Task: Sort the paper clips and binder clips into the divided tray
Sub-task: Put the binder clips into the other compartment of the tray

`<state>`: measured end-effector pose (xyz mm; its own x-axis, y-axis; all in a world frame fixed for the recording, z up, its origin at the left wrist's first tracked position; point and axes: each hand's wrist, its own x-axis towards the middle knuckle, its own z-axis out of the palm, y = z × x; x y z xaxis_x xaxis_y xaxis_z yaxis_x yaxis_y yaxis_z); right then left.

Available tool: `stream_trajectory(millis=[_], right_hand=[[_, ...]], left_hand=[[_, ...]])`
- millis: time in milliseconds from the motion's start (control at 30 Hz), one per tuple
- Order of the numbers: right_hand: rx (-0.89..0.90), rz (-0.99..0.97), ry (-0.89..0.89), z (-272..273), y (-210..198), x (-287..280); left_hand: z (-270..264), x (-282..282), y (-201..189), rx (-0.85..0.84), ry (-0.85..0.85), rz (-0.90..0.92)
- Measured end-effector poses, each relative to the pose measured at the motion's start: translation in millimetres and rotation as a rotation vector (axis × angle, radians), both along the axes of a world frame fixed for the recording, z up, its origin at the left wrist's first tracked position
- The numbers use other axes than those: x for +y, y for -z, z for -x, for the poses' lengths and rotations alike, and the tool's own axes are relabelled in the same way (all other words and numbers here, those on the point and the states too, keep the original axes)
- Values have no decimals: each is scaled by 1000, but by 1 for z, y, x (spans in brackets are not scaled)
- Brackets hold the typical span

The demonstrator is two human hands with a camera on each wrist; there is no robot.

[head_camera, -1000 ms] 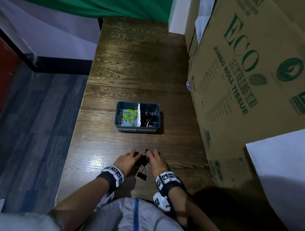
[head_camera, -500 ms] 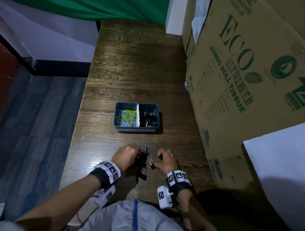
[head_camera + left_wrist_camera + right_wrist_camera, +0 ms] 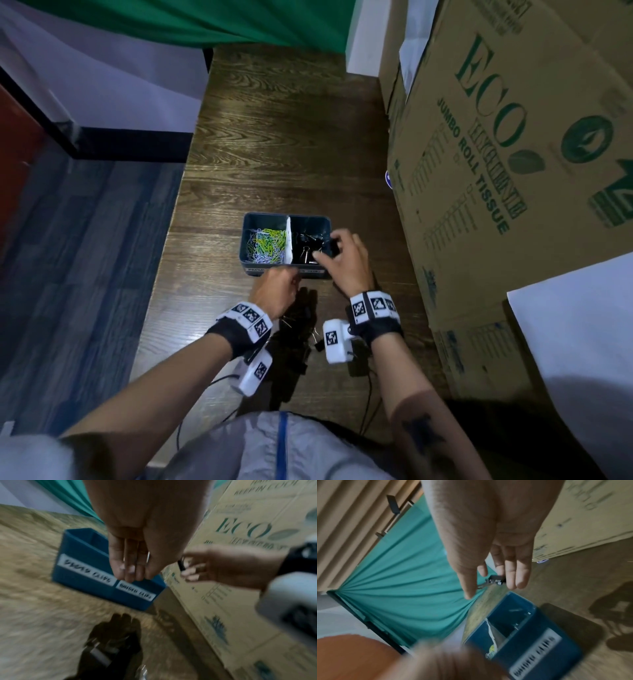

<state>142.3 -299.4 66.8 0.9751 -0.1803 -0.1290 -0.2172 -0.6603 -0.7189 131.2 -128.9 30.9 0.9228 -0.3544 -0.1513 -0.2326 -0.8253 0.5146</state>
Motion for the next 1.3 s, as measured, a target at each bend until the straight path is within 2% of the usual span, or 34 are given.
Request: stream_trajectory(millis=[100, 200, 300, 400, 500, 767, 933, 1167, 1300], right_hand=[[-19, 57, 29, -9, 1, 0], [75, 140, -35, 10, 25, 0], [295, 214, -197, 43, 63, -1], [520, 259, -342, 76, 93, -1], [573, 372, -421, 97, 113, 6], [407, 379, -464, 92, 121, 18], [369, 392, -397, 95, 115, 23], [435, 360, -328, 97, 116, 14], [386, 326, -171, 107, 119, 8]], left_hand=[[18, 19, 34, 197, 70, -186], [39, 31, 60, 352, 192, -327], [57, 33, 77, 301, 305, -432], [64, 31, 86, 276, 342, -475], [70, 26, 90, 313, 323, -432], [77, 21, 85, 285, 255, -241], [75, 24, 79, 275, 171, -240], [65, 33, 72, 259, 114, -191], [58, 34, 61, 209, 94, -93]])
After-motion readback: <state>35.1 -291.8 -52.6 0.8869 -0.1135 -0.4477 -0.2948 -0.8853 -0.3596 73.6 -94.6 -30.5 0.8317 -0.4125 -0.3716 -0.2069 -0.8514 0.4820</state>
